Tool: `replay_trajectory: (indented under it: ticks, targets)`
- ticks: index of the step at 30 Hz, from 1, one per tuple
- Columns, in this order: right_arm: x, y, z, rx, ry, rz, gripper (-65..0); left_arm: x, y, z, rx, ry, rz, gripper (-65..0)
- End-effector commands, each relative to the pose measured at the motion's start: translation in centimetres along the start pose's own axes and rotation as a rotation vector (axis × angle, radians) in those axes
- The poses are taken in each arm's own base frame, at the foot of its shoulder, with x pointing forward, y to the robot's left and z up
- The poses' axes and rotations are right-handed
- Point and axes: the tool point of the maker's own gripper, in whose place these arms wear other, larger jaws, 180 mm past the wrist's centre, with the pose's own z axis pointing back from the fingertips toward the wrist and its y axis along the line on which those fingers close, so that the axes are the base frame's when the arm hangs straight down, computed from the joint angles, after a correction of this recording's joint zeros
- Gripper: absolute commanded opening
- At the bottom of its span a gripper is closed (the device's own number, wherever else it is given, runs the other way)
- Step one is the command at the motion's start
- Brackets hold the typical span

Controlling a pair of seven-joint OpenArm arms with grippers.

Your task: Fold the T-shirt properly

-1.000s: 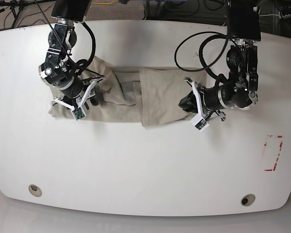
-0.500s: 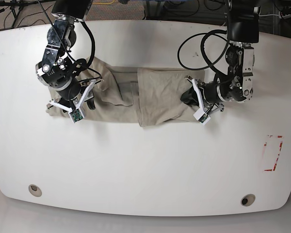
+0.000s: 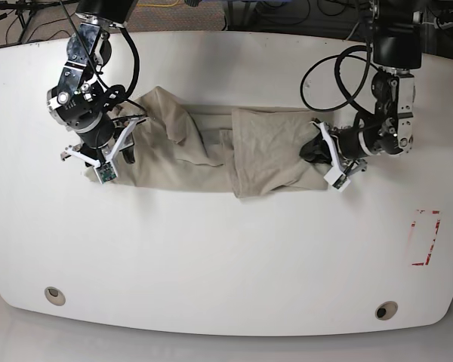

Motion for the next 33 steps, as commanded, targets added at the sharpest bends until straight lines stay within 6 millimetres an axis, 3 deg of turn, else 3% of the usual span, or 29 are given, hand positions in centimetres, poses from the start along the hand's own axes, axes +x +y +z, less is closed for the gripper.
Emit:
replay_trajectory:
  ticks: [1,7,13,20,29,33]
  targets:
    - [1.7,0.0,0.7,-0.004,-0.063,0.014,-46.9,-4.0,2.7,1.7,0.102,0.19,-0.037,-60.7]
    - [1.7,0.4,0.9,0.003,-0.066,0.018,-46.9,-6.0,3.8,3.7,0.135,0.242,-0.057,-60.7]
    - [2.1,2.4,0.4,0.055,-0.07,0.049,-46.9,-6.6,5.0,6.1,0.188,0.247,-0.068,-60.6]
    - [2.6,4.8,-0.4,0.117,-0.072,0.076,-46.9,-3.2,5.1,8.6,0.262,0.194,-0.139,-60.3]
    - [3.1,7.2,-2.0,0.186,-0.069,0.056,-46.9,1.8,5.2,12.4,0.395,0.084,-0.175,-40.0]
    - [3.0,7.5,-2.2,0.196,-0.064,0.056,-46.9,3.0,4.9,13.3,0.427,0.048,-0.186,-36.0]
